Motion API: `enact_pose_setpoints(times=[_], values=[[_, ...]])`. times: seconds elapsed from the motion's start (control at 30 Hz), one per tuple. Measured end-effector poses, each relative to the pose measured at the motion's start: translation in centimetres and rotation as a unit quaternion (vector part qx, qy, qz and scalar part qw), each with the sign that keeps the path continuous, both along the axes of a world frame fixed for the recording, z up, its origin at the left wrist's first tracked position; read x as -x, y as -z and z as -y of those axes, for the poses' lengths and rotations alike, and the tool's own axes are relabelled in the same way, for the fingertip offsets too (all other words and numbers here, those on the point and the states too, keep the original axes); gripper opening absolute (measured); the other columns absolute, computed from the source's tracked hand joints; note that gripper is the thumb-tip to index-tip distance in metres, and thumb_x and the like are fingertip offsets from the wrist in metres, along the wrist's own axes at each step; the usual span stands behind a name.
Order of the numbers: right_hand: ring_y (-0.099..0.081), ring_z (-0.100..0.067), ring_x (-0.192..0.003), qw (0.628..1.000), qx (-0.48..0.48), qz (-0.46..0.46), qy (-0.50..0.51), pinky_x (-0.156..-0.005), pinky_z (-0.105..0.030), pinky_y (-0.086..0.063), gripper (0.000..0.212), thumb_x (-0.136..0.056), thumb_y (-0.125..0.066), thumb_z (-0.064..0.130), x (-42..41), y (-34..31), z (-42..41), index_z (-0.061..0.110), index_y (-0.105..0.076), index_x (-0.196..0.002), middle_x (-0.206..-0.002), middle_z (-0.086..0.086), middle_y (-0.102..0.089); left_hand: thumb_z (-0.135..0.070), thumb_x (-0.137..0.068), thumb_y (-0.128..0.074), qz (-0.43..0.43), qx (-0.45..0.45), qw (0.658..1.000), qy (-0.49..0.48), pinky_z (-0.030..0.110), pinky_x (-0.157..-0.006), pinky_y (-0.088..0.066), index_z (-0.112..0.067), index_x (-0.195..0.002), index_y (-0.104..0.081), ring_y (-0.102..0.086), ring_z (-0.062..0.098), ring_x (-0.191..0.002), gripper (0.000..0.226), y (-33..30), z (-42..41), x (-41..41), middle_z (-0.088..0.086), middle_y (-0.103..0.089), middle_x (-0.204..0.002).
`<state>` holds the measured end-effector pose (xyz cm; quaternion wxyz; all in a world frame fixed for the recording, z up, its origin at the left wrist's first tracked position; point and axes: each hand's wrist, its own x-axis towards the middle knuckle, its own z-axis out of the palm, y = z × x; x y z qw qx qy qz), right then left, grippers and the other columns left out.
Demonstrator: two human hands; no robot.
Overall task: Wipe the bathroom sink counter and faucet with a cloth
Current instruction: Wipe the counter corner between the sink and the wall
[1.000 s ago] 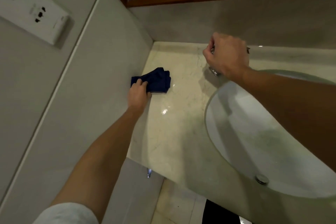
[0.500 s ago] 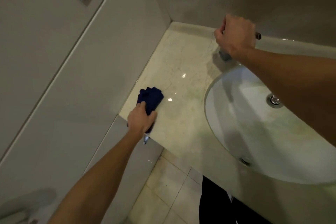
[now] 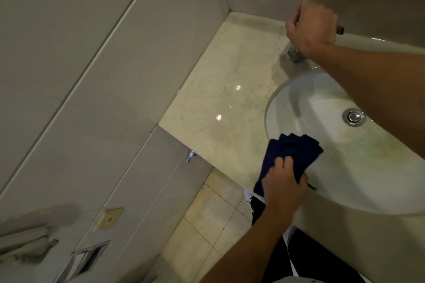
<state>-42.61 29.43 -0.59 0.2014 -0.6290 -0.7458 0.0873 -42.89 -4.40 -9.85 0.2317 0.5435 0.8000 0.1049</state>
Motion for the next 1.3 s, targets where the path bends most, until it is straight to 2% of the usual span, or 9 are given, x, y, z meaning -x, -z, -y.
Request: enact_pose_setpoints(times=[0.2, 0.33, 0.43, 0.5, 0.6, 0.7, 0.97, 1.07, 1.3], values=[[-0.066, -0.043, -0.090, 1.000, -0.005, -0.015, -0.007, -0.080, -0.047, -0.049, 0.027, -0.098, -0.047, 0.029, -0.2, 0.0, 0.2, 0.008, -0.062, -0.106, -0.098, -0.022, -0.068, -0.033, -0.098, -0.060, 0.211, -0.039, 0.970, -0.116, 0.033, -0.064, -0.050, -0.016, -0.090, -0.061, -0.058, 0.011, -0.066, 0.019, -3.3, -1.4, 4.4, 0.000, -0.064, -0.078], [-0.065, -0.040, -0.087, 1.000, 0.001, -0.026, -0.014, -0.082, -0.048, -0.051, 0.027, -0.098, -0.049, 0.033, -0.2, 0.2, 0.3, 0.010, -0.060, -0.108, -0.096, -0.018, -0.068, -0.034, -0.097, -0.064, 0.305, -0.100, 0.923, -0.213, 0.034, -0.074, -0.059, -0.014, -0.102, -0.069, -0.071, 0.018, -0.085, 0.021, -6.9, -2.8, 13.0, 0.006, -0.075, -0.096], [-0.065, -0.040, -0.086, 0.999, 0.006, -0.035, -0.011, -0.082, -0.048, -0.051, 0.028, -0.096, -0.047, 0.034, -0.1, 0.1, 0.2, 0.011, -0.061, -0.106, -0.095, -0.018, -0.069, -0.026, -0.099, -0.063, 0.243, -0.157, 0.922, -0.259, 0.022, -0.067, -0.056, -0.007, -0.102, -0.067, -0.069, 0.016, -0.081, 0.020, -9.3, -5.0, 19.6, 0.005, -0.072, -0.093], [-0.065, -0.040, -0.084, 0.999, 0.008, -0.033, -0.007, -0.080, -0.048, -0.052, 0.027, -0.095, -0.047, 0.034, -0.1, 0.1, 0.0, 0.012, -0.060, -0.104, -0.093, -0.017, -0.069, -0.024, -0.097, -0.064, 0.127, -0.173, 0.942, -0.260, 0.018, -0.056, -0.048, -0.008, -0.091, -0.064, -0.060, 0.009, -0.067, 0.017, -10.0, -7.0, 24.1, 0.001, -0.066, -0.079], [-0.065, -0.039, -0.081, 0.999, 0.010, -0.031, -0.003, -0.078, -0.046, -0.052, 0.028, -0.093, -0.045, 0.034, 0.0, 0.2, -0.5, 0.013, -0.060, -0.102, -0.090, -0.017, -0.069, -0.033, -0.093, -0.062, -0.061, -0.104, 0.965, -0.231, 0.029, -0.056, -0.038, -0.009, -0.082, -0.057, -0.056, 0.018, -0.062, 0.027, -8.2, -10.0, 29.9, 0.004, -0.060, -0.070], [-0.065, -0.039, -0.079, 1.000, 0.006, -0.029, 0.002, -0.076, -0.046, -0.053, 0.029, -0.092, -0.044, 0.035, 0.1, 0.7, -1.0, 0.014, -0.062, -0.101, -0.088, -0.016, -0.069, -0.038, -0.093, -0.057, -0.137, -0.005, 0.973, -0.184, 0.033, -0.062, -0.041, -0.008, -0.086, -0.057, -0.060, 0.027, -0.071, 0.030, -4.8, -12.6, 32.7, 0.006, -0.061, -0.075], [-0.059, -0.036, -0.070, 1.000, -0.009, -0.005, -0.003, -0.071, -0.040, -0.044, 0.027, -0.094, -0.042, 0.033, 0.1, 1.8, -1.9, 0.013, -0.059, -0.100, -0.082, -0.012, -0.066, -0.031, -0.086, -0.062, -0.072, -0.082, 0.973, -0.203, 0.029, -0.053, -0.033, -0.013, -0.073, -0.046, -0.048, 0.014, -0.057, 0.027, 0.5, -16.3, 24.4, -0.003, -0.050, -0.064], [-0.059, -0.031, -0.068, 1.000, -0.011, -0.007, -0.007, -0.071, -0.040, -0.046, 0.027, -0.096, -0.042, 0.034, 0.0, 1.8, -1.7, 0.014, -0.059, -0.100, -0.080, -0.010, -0.065, -0.034, -0.088, -0.061, -0.023, -0.090, 0.982, -0.166, 0.032, -0.059, -0.044, -0.014, -0.077, -0.050, -0.053, 0.016, -0.062, 0.025, 0.7, -17.1, 18.2, -0.002, -0.054, -0.068], [-0.045, -0.027, -0.068, 1.000, -0.013, -0.019, 0.004, -0.069, -0.035, -0.032, 0.026, -0.099, -0.044, 0.032, -0.1, 1.3, -1.4, 0.012, -0.060, -0.100, -0.088, -0.013, -0.067, -0.040, -0.091, -0.060, 0.118, -0.028, 0.992, -0.021, 0.030, -0.055, -0.039, -0.015, -0.079, -0.050, -0.055, 0.020, -0.064, 0.029, 0.8, -16.0, 4.7, 0.002, -0.056, -0.072]])
